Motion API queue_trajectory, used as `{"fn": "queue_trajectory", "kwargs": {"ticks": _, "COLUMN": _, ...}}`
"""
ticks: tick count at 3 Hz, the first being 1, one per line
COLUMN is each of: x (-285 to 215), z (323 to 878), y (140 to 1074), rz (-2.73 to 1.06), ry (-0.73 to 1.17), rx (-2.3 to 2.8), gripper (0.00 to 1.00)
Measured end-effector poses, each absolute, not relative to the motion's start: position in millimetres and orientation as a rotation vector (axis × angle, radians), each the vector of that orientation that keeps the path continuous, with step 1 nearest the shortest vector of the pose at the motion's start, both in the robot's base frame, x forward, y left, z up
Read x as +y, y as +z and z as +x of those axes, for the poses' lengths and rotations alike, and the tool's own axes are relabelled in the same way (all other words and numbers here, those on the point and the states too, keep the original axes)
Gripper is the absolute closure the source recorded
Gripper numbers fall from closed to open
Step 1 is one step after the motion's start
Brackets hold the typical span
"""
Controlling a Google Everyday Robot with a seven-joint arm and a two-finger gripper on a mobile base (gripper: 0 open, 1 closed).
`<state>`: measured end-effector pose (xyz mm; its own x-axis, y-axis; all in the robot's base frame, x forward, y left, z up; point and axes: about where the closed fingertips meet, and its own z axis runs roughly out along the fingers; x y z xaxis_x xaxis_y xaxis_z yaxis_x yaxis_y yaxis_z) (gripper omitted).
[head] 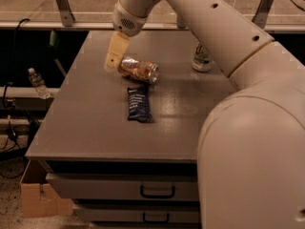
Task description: Place orange can upright
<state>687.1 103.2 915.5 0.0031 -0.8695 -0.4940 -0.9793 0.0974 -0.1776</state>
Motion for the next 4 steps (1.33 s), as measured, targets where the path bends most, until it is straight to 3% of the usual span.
{"fn": "queue_trajectory", "kwargs": {"ticks": 2, "x": 72.4, "z": 697.3, "y": 874.7, "rz": -1.807, "ry": 0.089, "rx": 2.124, "gripper": 0.00}}
{"fn": "queue_trajectory", "kwargs": {"ticks": 4, "x": 65.8, "z": 701.1, "y": 852.3, "rz": -1.813, "ry": 0.004, "rx": 2.214, "gripper": 0.41}}
